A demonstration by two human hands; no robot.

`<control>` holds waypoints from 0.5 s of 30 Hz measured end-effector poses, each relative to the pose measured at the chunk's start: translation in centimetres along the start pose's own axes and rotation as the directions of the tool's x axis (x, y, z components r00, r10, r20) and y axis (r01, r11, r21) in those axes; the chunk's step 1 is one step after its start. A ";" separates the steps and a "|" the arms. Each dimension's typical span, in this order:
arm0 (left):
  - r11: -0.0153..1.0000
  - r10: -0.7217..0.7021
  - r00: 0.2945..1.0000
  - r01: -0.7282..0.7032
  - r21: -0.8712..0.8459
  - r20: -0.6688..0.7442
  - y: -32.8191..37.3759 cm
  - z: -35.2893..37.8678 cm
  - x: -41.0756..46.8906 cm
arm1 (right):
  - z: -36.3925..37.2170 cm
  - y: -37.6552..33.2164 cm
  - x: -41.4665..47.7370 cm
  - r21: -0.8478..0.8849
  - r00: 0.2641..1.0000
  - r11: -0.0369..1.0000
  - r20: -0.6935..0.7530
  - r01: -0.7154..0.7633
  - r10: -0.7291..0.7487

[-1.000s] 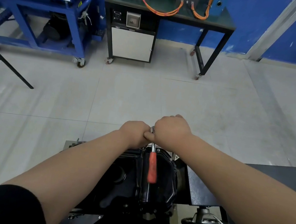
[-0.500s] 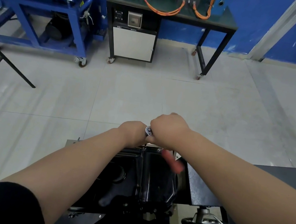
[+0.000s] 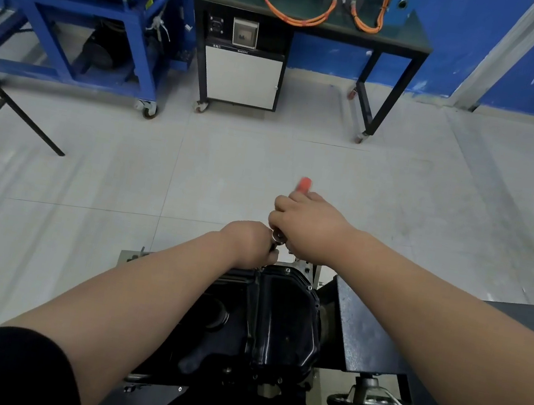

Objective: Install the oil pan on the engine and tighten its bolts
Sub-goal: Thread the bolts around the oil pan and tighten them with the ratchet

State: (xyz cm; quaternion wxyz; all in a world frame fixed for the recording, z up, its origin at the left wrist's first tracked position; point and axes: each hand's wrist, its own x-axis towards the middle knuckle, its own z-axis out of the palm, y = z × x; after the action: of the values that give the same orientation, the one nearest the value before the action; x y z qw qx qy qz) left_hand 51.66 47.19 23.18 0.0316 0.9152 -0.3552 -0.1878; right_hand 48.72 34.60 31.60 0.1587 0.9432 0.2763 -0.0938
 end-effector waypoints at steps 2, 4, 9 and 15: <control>1.000 0.001 1.000 -0.001 0.004 -0.030 -0.2 0.1 0.0 | 0.0 -0.1 -0.2 0.005 1.000 1.000 -0.004 -0.023 0.023; 0.999 -0.037 0.999 0.037 -0.029 0.008 -0.6 -0.1 0.0 | 0.0 -1.1 0.1 -0.006 0.989 0.991 0.062 -0.133 0.133; 0.991 -0.027 0.998 0.034 -0.129 0.054 -0.6 -0.1 0.0 | 0.2 -1.7 0.5 0.103 0.960 0.960 0.134 -0.259 0.245; 1.000 0.029 0.999 -0.029 -0.006 -0.015 -0.3 0.3 0.2 | 0.1 -0.4 0.1 0.001 0.999 0.999 0.025 -0.032 0.032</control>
State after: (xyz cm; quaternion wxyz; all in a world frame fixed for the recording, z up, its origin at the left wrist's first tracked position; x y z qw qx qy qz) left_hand 51.89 47.36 22.80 0.0396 0.9112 -0.3676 -0.1816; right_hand 48.62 34.93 31.38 0.1631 0.9464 0.2590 -0.1034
